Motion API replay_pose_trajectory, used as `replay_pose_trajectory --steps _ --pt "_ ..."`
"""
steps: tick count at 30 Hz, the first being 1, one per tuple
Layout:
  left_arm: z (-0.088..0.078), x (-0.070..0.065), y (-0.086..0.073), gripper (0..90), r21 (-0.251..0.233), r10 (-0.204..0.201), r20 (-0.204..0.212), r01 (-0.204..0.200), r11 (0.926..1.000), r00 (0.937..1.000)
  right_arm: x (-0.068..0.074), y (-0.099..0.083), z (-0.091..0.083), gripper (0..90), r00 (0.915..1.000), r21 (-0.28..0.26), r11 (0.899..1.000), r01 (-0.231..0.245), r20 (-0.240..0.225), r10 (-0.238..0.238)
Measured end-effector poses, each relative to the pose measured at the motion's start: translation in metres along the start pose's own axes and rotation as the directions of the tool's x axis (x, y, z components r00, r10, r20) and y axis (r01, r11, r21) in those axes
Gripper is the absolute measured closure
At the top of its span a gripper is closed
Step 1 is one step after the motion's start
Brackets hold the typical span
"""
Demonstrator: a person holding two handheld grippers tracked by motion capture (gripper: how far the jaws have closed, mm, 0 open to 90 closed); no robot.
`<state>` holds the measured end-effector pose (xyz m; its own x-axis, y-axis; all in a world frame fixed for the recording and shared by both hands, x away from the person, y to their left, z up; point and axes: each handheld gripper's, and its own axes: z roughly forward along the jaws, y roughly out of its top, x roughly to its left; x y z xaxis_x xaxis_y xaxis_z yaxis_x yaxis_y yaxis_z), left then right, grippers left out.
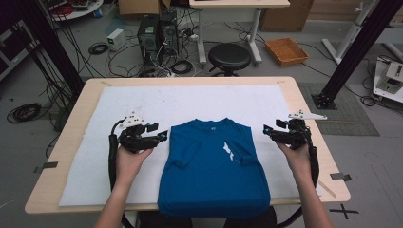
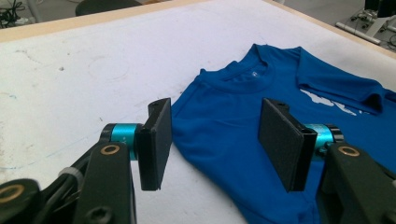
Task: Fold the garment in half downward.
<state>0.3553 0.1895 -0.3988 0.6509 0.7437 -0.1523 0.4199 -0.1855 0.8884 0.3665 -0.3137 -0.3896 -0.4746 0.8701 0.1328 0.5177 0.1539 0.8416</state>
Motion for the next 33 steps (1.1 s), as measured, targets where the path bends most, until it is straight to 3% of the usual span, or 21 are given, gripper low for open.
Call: replay_pose_trajectory --steps 8,15,21,27,33 --pt "0.021 0.007 0.008 52.2 0.019 -0.048 0.019 0.047 0.9987 0.9987 0.001 0.000 0.018 45.0 0.9999 0.012 1.000 -0.011 -0.005 0.011" --pt "0.050 0.011 0.015 58.0 0.083 -0.073 0.007 0.072 0.9939 0.9973 0.004 0.001 0.035 51.5 0.9997 0.014 1.000 -0.009 -0.023 0.009" --pt "0.073 0.014 0.019 59.4 0.144 -0.084 -0.023 0.086 0.9859 0.9962 0.004 0.003 0.054 58.8 0.9987 0.032 0.999 -0.032 -0.038 0.034" --pt "0.094 0.017 0.022 61.5 0.210 -0.104 -0.029 0.108 0.9717 0.9941 0.005 0.004 0.076 65.4 0.9987 0.100 0.994 -0.044 -0.023 0.046" --pt "0.106 0.020 0.017 64.2 0.258 -0.096 -0.055 0.107 0.9602 0.9939 0.010 0.004 0.096 67.5 0.9998 0.161 0.987 0.021 0.001 -0.022"
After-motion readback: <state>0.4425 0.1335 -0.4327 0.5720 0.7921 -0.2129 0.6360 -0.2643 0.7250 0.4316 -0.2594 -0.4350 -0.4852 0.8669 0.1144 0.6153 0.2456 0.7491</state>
